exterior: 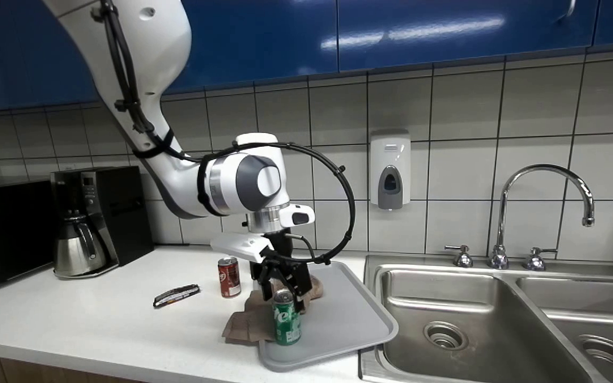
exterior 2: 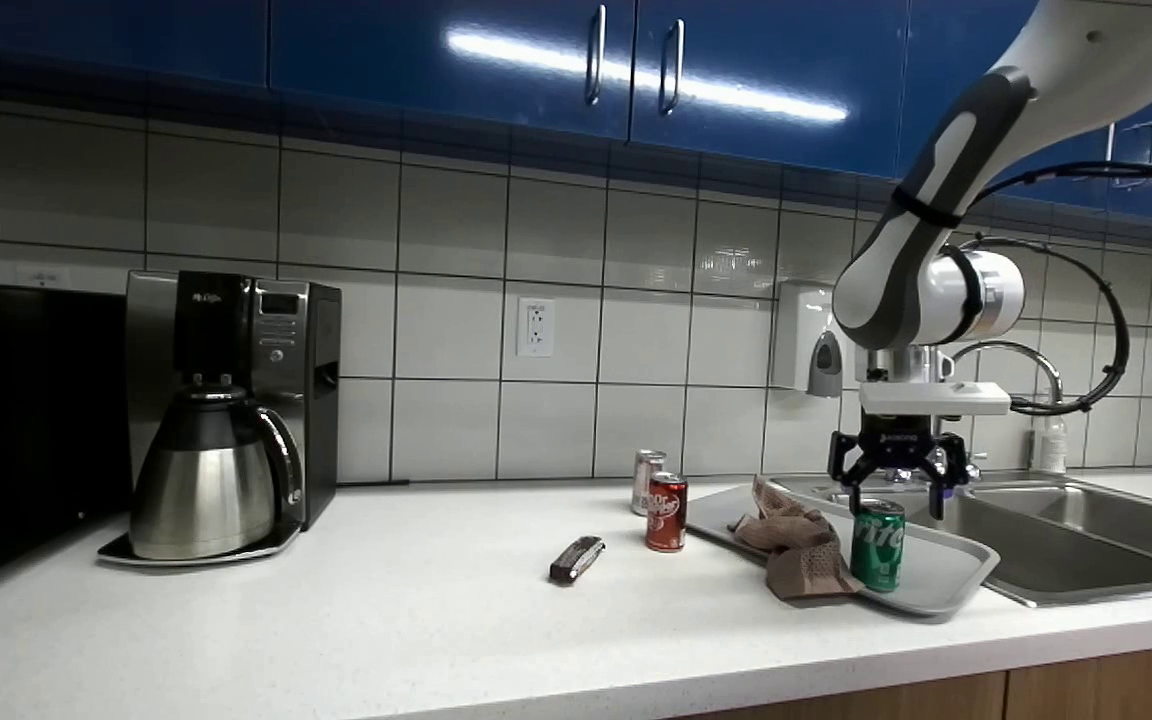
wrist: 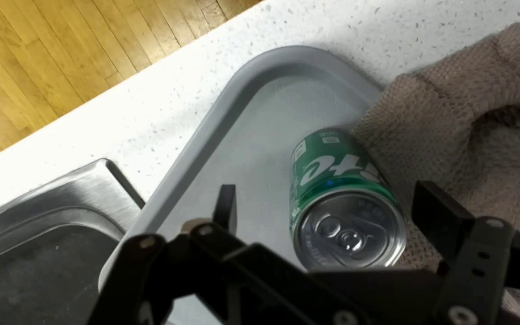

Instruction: Move the objects off of the tray

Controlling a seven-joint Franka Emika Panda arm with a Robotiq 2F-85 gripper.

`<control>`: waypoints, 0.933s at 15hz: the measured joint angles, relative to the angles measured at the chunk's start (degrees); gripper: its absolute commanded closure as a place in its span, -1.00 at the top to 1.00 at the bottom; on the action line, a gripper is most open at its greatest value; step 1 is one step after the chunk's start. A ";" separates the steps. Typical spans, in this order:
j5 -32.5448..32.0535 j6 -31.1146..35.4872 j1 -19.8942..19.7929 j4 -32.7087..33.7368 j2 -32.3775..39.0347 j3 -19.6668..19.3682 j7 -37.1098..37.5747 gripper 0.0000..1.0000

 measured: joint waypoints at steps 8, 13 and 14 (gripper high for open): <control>0.18 0.00 1.33 2.93 3.88 0.00 1.00 1.00; 0.20 0.15 1.44 4.09 5.18 -0.09 1.87 1.00; 0.20 0.16 1.44 4.23 5.35 -0.11 1.93 0.84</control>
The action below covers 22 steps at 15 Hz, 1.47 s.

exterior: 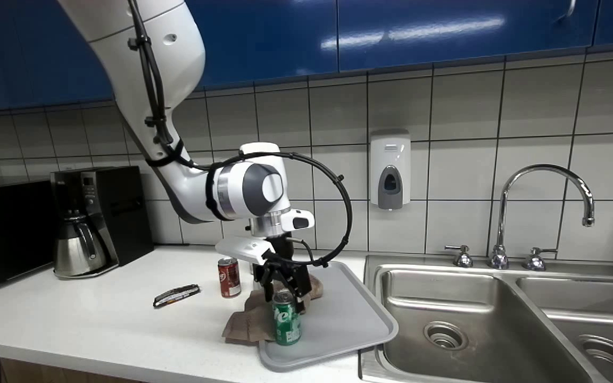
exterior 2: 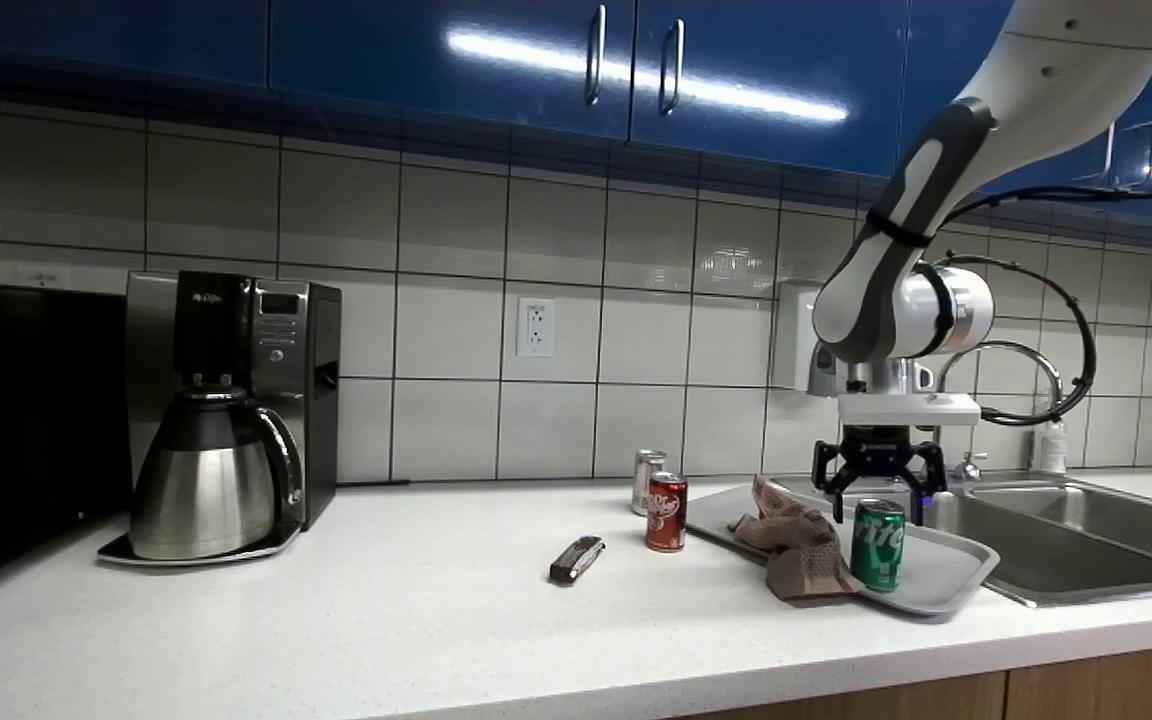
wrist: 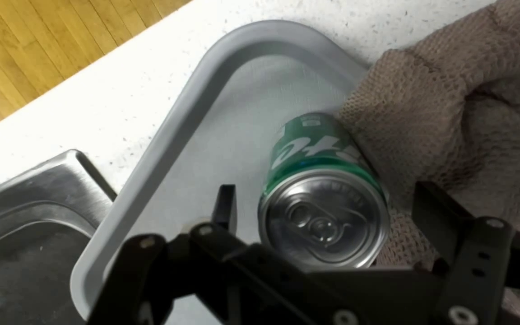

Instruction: Move the objects off of the tray

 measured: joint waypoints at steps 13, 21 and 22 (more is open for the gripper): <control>0.33 0.49 0.17 0.63 0.54 -0.53 0.15 -0.22; 1.35 3.14 0.77 0.89 -1.88 -0.44 0.14 -0.22; 1.57 3.37 1.06 0.88 -2.36 -0.40 0.14 -0.22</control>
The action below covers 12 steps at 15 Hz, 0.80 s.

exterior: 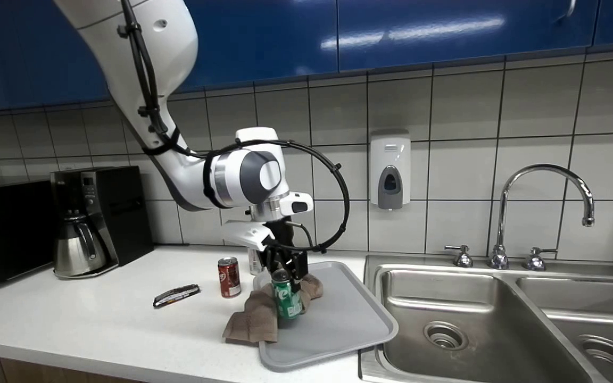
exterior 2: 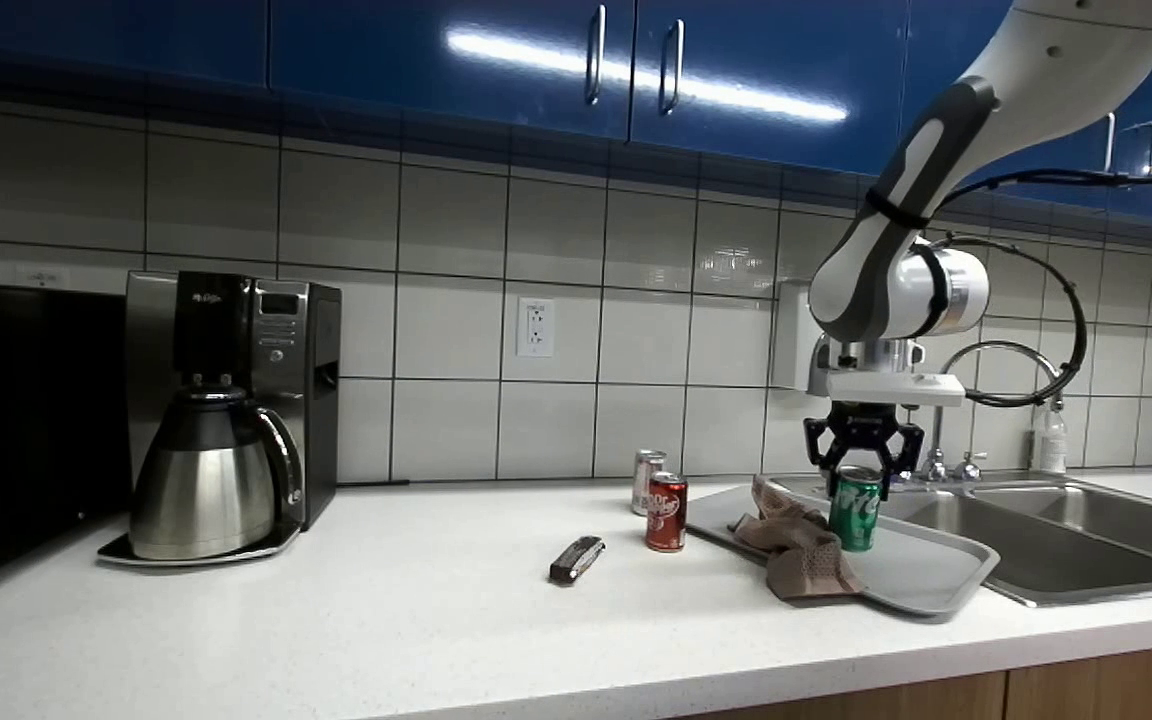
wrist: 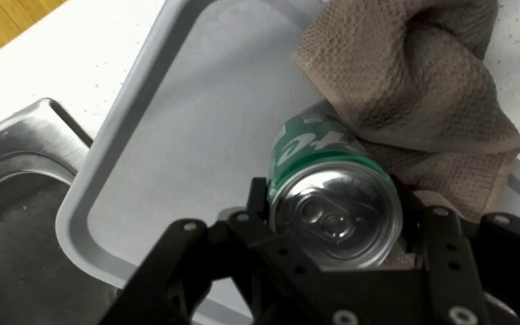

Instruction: Move the objects off of the tray

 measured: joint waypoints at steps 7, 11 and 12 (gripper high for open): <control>1.29 1.20 2.61 -0.01 -2.96 1.87 -0.05 -0.22; 1.72 2.08 3.72 0.00 -4.29 3.29 -0.10 -0.22; 1.84 2.26 3.91 0.00 -4.63 3.57 -0.14 -0.22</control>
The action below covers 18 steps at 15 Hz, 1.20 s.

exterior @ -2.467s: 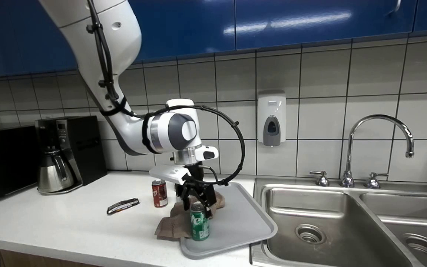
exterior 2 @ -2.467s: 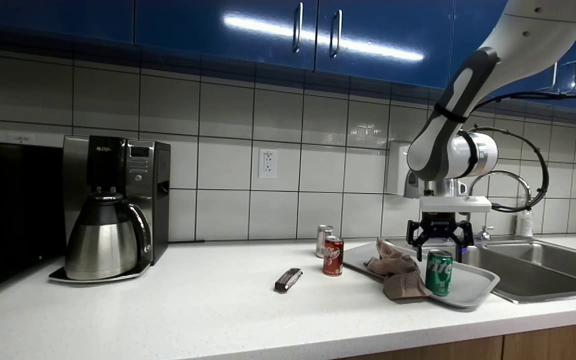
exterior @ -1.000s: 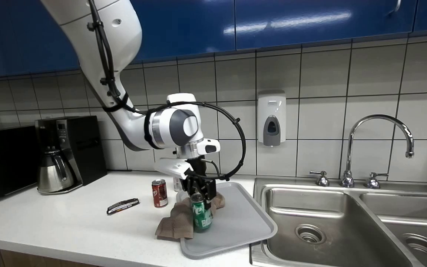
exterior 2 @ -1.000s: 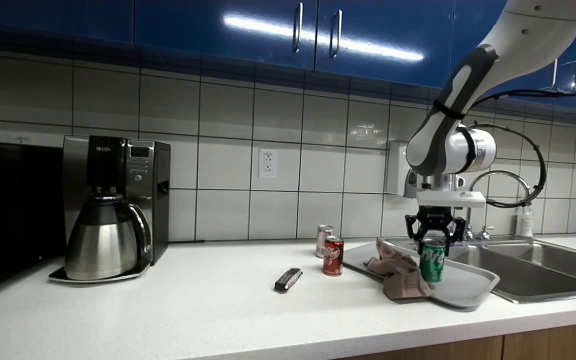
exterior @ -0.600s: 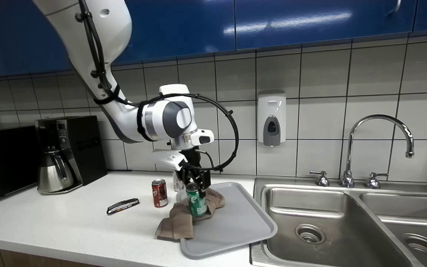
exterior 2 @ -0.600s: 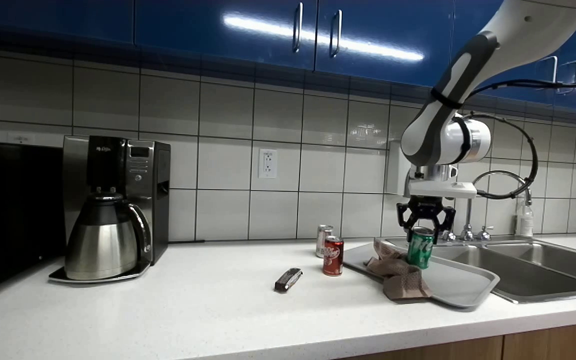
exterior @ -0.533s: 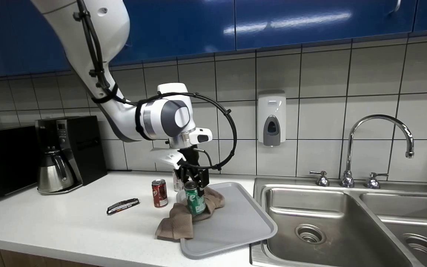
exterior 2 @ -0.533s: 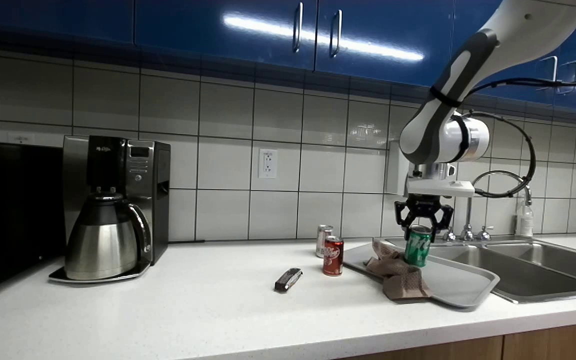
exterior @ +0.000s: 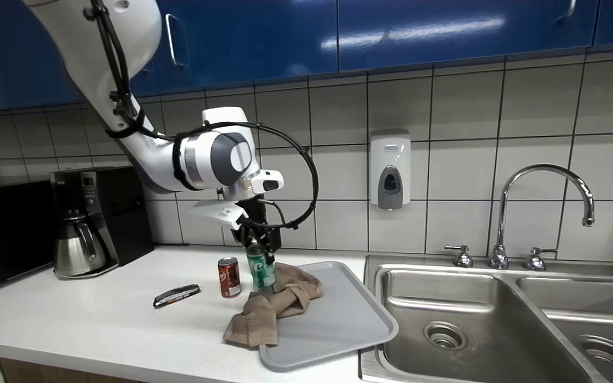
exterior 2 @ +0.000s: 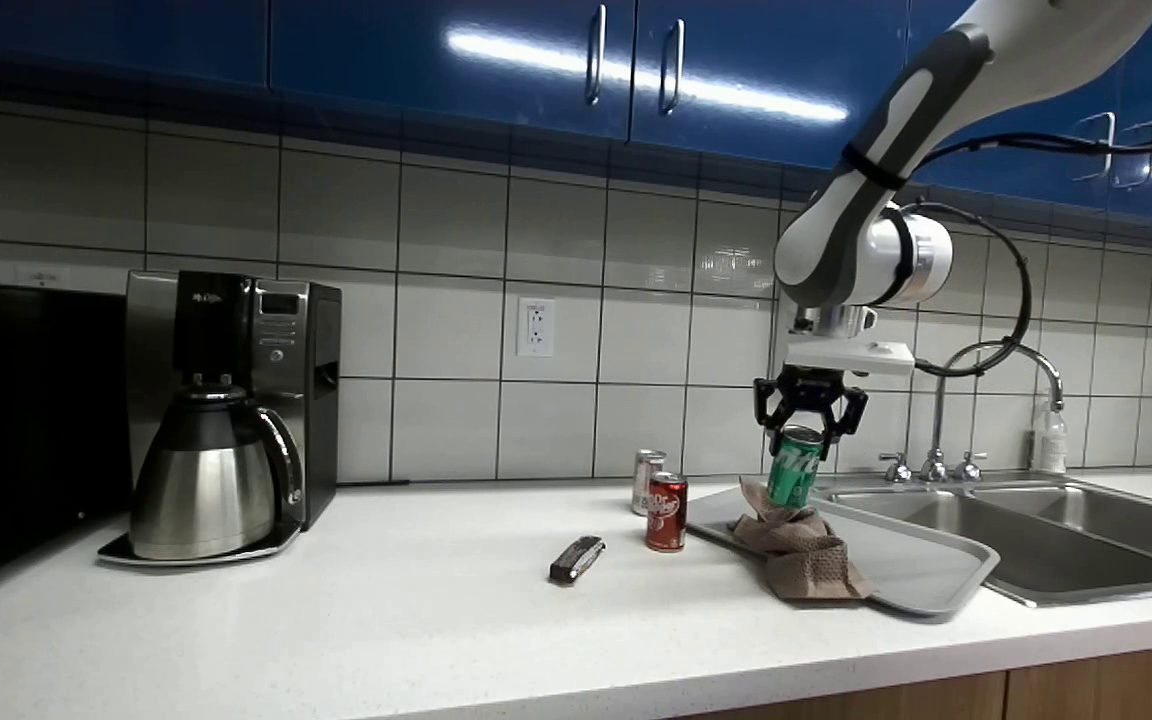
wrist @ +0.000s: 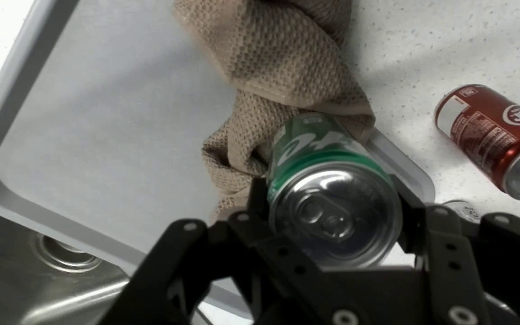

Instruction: Move the objects off of the tray

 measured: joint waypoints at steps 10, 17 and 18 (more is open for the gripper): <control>3.24 0.46 3.30 -0.29 -0.84 4.03 -3.57 -0.22; 4.61 0.44 5.32 -1.27 -0.11 5.88 -6.93 -0.22; 4.61 0.44 5.46 -1.38 0.15 6.11 -7.31 -0.22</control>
